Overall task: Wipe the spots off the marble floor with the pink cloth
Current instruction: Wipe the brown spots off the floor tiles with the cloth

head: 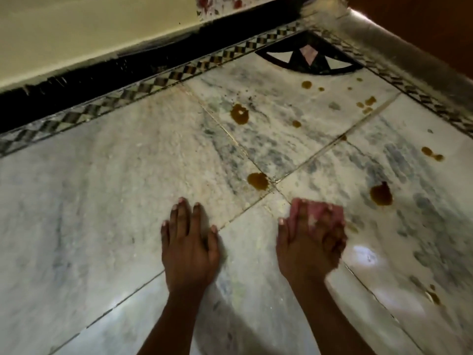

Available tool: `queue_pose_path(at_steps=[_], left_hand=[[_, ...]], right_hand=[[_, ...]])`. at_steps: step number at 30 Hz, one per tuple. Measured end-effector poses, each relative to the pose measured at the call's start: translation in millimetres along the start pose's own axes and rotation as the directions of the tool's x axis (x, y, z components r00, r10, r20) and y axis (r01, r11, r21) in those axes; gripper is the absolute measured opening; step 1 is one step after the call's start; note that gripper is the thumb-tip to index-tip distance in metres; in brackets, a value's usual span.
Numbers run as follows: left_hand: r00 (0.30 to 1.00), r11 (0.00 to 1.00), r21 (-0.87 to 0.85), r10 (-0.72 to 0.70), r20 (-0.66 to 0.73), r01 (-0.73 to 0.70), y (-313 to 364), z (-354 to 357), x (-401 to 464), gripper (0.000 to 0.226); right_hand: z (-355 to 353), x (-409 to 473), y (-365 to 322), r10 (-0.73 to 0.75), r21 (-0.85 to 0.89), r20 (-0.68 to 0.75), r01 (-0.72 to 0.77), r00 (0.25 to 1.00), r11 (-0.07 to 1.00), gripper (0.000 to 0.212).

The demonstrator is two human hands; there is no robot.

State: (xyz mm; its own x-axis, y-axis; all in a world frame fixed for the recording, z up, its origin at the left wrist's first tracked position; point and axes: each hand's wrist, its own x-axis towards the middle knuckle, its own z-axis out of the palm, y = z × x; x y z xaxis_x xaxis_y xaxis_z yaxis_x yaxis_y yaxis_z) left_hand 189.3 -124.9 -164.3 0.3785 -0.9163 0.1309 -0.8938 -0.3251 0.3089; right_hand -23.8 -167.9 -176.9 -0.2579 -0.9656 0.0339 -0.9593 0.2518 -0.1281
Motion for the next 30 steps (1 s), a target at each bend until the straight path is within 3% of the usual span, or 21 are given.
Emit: queue_pose_path(at_steps=[4,7,12,15,18,21,23,25,27,30], left_hand=[[1.000,1.000,0.013,0.013,0.015,-0.013,-1.9,0.4,0.7,0.068],[1.000,1.000,0.010,-0.004,0.020,0.004,1.5,-5.1,2.0,0.068],[0.999,1.000,0.004,-0.016,0.040,0.016,1.4,-5.2,3.6,0.067],[0.999,1.000,0.011,-0.016,0.035,0.016,-0.2,-2.4,2.2,0.068],[0.999,1.000,0.019,-0.020,0.044,0.019,1.0,-4.2,2.4,0.068],[0.999,0.999,0.021,-0.030,0.039,0.029,2.7,-8.7,3.0,0.068],[0.998,1.000,0.023,-0.017,0.056,0.016,3.6,-11.6,3.4,0.069],[0.997,0.999,0.026,-0.028,0.074,0.026,4.1,-12.3,4.6,0.069],[0.994,0.999,0.030,-0.026,0.104,0.023,5.4,-14.7,4.4,0.069],[0.992,0.998,0.010,-0.057,0.111,0.056,6.9,-15.7,6.6,0.068]], right_hand=[[-0.3,12.3,-39.7,-0.266,0.024,0.073,0.264,0.961,0.964,0.068],[-15.6,-17.7,-11.6,-0.408,0.032,0.080,0.407,0.910,0.913,0.067],[-11.6,28.9,-4.7,-0.070,-0.001,0.135,0.071,0.988,0.998,0.072],[-0.9,81.4,-61.0,-0.017,0.076,0.194,0.002,0.981,0.997,0.071],[6.1,88.7,-96.8,-0.263,0.070,0.182,0.255,0.947,0.964,0.070],[-8.0,60.0,-70.4,-0.566,0.069,0.212,0.566,0.797,0.822,0.068],[-17.0,58.2,-32.8,-0.617,0.069,0.254,0.622,0.745,0.780,0.066],[-18.1,75.1,-12.8,-0.518,0.025,0.286,0.534,0.806,0.845,0.066],[-16.2,93.8,-20.8,-0.298,0.019,0.272,0.304,0.915,0.952,0.069],[-14.3,126.4,-75.8,-0.169,0.072,0.285,0.154,0.944,0.985,0.070]])
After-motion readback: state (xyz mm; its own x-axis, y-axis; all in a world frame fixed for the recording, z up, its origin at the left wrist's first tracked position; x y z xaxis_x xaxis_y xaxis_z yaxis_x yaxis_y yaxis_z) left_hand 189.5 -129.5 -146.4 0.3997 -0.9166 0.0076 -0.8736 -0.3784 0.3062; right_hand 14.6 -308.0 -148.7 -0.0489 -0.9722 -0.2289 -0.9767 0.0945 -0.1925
